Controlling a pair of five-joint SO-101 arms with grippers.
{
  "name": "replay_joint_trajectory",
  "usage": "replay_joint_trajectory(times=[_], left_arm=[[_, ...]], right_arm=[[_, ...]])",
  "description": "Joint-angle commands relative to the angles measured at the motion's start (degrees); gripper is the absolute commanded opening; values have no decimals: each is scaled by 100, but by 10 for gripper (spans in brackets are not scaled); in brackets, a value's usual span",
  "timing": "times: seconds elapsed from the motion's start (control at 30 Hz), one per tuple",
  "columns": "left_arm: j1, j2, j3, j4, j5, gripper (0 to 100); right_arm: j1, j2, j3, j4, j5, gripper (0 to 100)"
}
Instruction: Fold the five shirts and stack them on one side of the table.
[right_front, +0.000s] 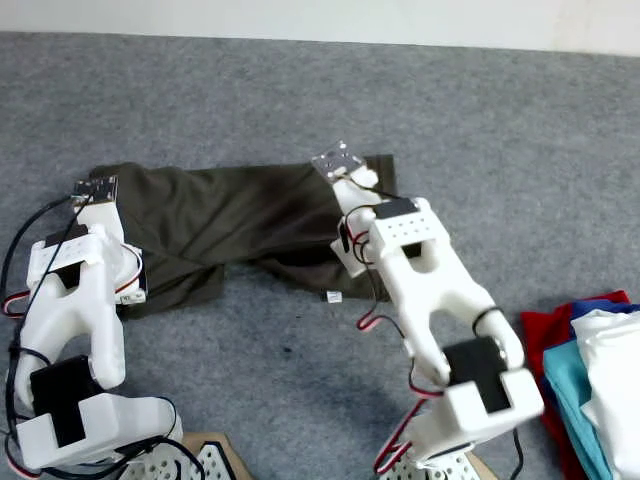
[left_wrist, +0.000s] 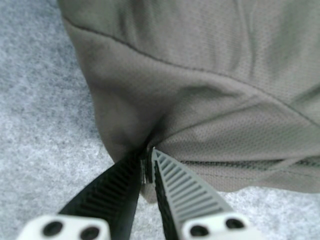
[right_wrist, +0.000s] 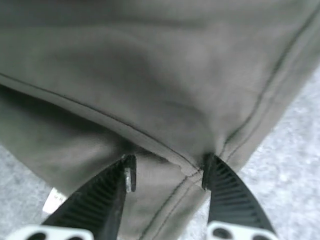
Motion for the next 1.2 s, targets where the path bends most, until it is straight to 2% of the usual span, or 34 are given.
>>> replay_joint_trajectory(times=[0.0, 0.1, 0.3, 0.53, 0.87, 1.03, 1.17], left_arm=[[40, -163, 4, -44, -35, 8], [40, -163, 4, -44, -35, 8], [40, -163, 4, -44, -35, 8], [40, -163, 4, -44, -35, 8], [40, -163, 4, -44, -35, 8], [-92, -163, -13, -44, -35, 8], [-303, -171, -40, -44, -18, 8]], right_arm=[[180, 286, -681, -75, 70, 220], [286, 497, -919, -66, 53, 193], [400, 505, -1033, -66, 26, 3], [435, 136, -1138, 13, 18, 11], [426, -1710, -1138, 1666, 18, 8], [356, -2545, -479, 2220, 62, 8], [330, -3055, 541, 1956, 70, 8]])
